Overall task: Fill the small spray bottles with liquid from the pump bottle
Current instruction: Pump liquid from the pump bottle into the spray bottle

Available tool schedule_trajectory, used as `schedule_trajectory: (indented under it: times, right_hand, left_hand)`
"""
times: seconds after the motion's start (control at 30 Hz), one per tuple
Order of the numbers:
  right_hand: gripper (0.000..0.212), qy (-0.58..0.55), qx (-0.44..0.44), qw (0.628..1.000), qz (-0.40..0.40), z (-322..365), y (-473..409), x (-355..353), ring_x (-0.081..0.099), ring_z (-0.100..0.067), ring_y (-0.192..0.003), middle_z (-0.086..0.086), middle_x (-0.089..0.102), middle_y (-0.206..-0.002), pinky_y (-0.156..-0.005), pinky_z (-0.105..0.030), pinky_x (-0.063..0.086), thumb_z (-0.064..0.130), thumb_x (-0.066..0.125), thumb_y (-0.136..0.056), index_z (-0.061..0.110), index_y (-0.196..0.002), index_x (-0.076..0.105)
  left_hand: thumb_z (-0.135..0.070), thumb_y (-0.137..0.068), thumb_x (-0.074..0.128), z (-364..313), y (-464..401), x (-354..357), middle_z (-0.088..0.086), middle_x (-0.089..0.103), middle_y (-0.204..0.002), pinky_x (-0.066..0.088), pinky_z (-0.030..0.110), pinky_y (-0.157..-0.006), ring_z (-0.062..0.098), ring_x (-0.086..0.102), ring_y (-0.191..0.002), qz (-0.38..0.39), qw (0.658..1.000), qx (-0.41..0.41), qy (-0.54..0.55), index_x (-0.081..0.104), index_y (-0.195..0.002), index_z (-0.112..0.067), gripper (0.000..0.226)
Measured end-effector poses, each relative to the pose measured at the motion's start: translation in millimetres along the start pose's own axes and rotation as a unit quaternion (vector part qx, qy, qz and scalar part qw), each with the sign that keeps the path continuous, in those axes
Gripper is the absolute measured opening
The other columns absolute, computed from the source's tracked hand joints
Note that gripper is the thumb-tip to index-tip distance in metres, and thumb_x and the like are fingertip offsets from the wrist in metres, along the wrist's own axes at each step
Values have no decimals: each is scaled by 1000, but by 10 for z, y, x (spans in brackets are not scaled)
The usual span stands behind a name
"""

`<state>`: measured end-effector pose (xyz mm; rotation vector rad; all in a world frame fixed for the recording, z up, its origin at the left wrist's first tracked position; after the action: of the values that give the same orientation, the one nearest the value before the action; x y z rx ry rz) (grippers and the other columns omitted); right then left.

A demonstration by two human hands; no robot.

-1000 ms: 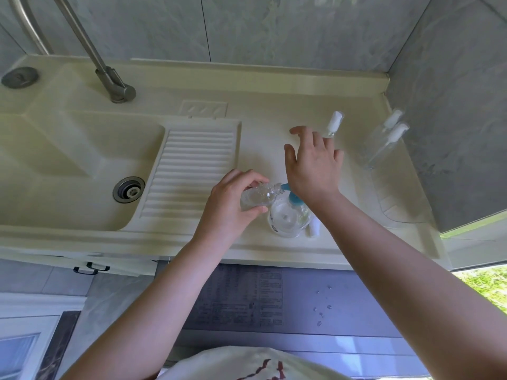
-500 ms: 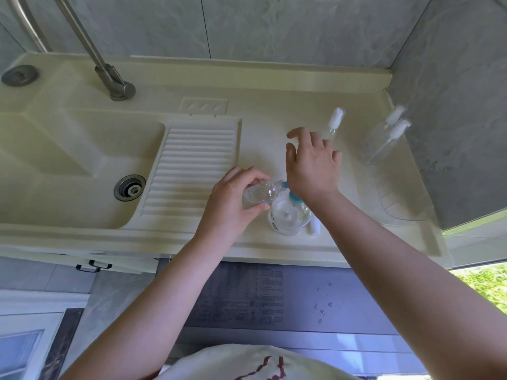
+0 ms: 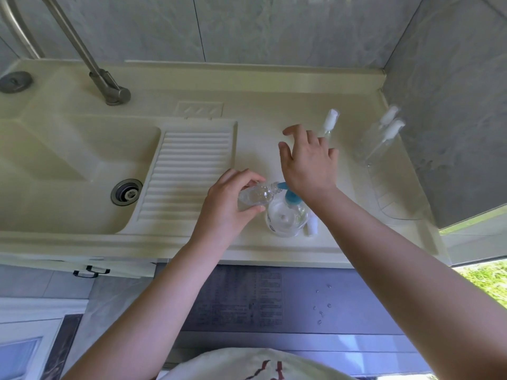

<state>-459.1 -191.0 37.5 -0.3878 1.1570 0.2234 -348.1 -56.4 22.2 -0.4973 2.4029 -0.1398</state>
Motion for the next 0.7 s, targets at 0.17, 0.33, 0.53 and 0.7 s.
schedule_trajectory:
  times: [0.17,0.33,0.53,0.7]
  right_hand:
    - [31,-3,17,1000,21,-63,51,129,48,-30,-115,-1,58,-126,-86,-39,27,31,38,-102,26,-130,48]
    - [33,-9,18,1000,11,-52,19,51,46,-30,-121,0,56,-131,-91,-40,28,37,39,-102,27,-132,47]
    - [33,-2,15,1000,9,-64,49,87,48,-31,-117,-2,57,-129,-89,-41,29,34,38,-101,25,-131,48]
    - [33,18,-18,999,-45,46,37,-47,49,-29,-116,1,60,-126,-86,-40,28,35,43,-100,25,-130,51]
  left_hand:
    - [-9,-66,86,4,7,20,-6,59,-99,52,38,-92,7,60,-100,2,1000,-1,-7,67,-107,-27,49]
    - [-10,-66,87,-4,2,5,-8,59,-100,52,37,-92,5,60,-100,0,1000,-2,-6,67,-107,-26,48]
    - [-10,-66,86,10,1,11,-8,59,-100,52,36,-92,4,60,-100,6,1000,-3,-10,67,-106,-27,47]
    - [-11,-66,87,5,-19,-1,-7,59,-100,51,33,-93,3,60,-100,4,1000,-1,-14,67,-107,-27,47]
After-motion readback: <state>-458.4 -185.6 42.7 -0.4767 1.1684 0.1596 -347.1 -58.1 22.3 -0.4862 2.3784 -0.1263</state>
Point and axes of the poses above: each hand's wrist, its own y-axis away from the middle knuckle, its own x-axis out of the palm, z = x × y, the point moved 9 cm from there along -y, towards the middle knuckle
